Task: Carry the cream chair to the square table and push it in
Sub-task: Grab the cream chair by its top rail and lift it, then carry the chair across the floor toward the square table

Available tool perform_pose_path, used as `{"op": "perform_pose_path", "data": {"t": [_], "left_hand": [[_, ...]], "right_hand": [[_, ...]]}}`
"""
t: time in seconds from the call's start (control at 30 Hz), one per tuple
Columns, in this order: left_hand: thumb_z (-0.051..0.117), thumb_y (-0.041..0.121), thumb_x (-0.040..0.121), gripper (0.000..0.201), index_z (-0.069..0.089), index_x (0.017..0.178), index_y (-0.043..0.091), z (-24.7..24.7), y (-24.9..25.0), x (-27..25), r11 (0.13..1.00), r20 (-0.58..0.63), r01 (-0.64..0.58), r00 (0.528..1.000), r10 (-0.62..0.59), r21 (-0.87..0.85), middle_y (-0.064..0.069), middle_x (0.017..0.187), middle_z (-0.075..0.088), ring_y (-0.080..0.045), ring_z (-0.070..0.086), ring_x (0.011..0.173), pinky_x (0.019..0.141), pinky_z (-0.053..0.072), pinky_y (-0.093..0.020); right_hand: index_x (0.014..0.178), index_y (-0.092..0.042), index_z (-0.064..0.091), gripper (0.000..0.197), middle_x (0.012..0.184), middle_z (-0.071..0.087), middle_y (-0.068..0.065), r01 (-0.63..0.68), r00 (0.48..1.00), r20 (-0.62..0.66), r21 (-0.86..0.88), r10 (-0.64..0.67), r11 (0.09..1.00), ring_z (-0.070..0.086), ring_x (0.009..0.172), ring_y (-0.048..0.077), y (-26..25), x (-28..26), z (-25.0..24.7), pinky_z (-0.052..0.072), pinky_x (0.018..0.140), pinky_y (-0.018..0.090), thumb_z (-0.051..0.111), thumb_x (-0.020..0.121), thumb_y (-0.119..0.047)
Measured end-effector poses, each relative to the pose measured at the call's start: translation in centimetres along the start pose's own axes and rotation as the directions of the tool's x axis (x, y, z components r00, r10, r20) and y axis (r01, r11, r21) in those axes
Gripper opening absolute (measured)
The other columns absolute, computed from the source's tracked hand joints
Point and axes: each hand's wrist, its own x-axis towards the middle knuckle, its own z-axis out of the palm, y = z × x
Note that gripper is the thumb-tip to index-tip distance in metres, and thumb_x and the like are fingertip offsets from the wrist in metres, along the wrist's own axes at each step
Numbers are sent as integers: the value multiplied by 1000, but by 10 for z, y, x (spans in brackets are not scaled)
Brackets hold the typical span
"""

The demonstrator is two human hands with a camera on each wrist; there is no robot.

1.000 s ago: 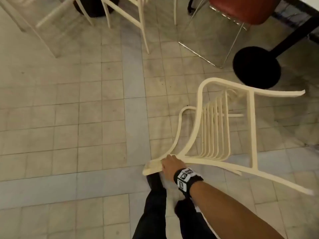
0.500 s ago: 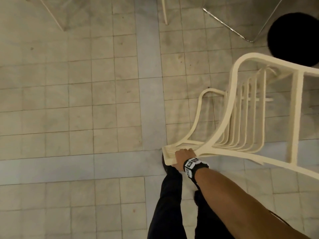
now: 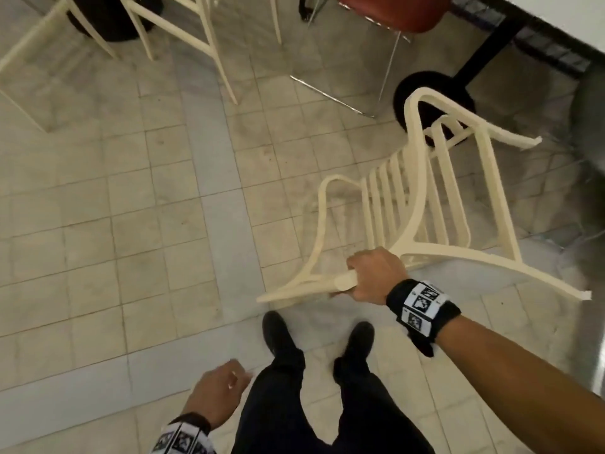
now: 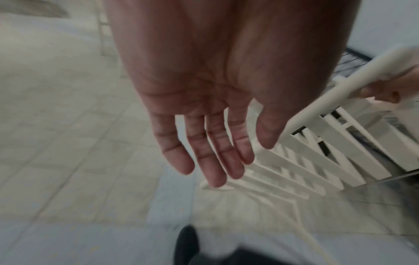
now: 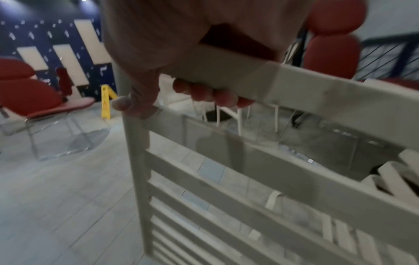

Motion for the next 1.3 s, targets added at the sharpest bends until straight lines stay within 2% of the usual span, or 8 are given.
{"op": "perform_pose_path", "data": {"t": [0.1,0.23,0.4,0.67,0.83,0.97,1.17,1.3], "left_hand": [[52,44,95,24,57,81,25,-19,68,26,989,-42,-128,990,131,73,2,84,68,-20,62,82,77,52,-36],[59,39,92,14,55,89,26,-15,174,48,916,-105,-347,922,373,202,3,93,65,-20,61,87,80,53,-38],[65,49,85,50,49,126,25,43,293,50,715,-98,-487,789,607,502,2,121,53,-23,54,109,93,44,-42],[60,53,84,30,64,102,29,120,405,61,502,260,-515,830,493,695,4,110,49,-23,60,98,82,49,-40],[69,61,76,57,48,126,44,138,421,59,580,343,-617,783,519,532,13,106,52,-12,58,94,84,51,-33],[63,60,81,57,46,131,39,166,448,46,502,419,-651,755,504,569,3,112,66,-20,61,102,86,49,-35],[60,49,89,45,50,127,27,209,501,25,323,536,-691,713,452,646,-9,119,62,-30,60,106,90,45,-38],[58,33,91,32,55,123,28,205,521,29,182,539,-675,698,471,715,-6,117,62,-28,61,104,90,45,-39]], "right_hand": [[68,-22,54,34,68,61,-2,-68,992,-95,107,78,992,56,62,20,60,-57,-46,27,46,23,77,68,-48],[65,-24,54,34,60,55,-10,-66,970,-214,220,114,973,53,54,12,149,-145,-86,36,45,25,84,64,-41],[71,-38,50,22,69,61,-11,-130,923,-296,362,246,923,54,58,0,246,-259,-87,41,50,19,72,67,-39],[95,-39,54,62,77,67,-12,-336,828,-297,416,476,845,59,59,4,320,-379,-18,47,59,9,87,57,-3],[125,-33,42,42,105,64,-4,-590,807,-43,-5,589,807,62,91,16,344,-388,-10,50,77,28,56,87,-43],[112,-30,52,29,104,65,-5,-675,721,53,-172,691,718,63,94,18,368,-389,3,49,81,29,49,84,-33],[103,-40,60,27,96,69,-11,-818,568,69,-62,820,572,65,91,13,392,-426,46,50,85,28,55,79,-27],[109,-40,59,34,91,69,-9,-835,550,128,70,825,546,65,88,15,380,-431,89,53,81,27,58,78,-26]]}}
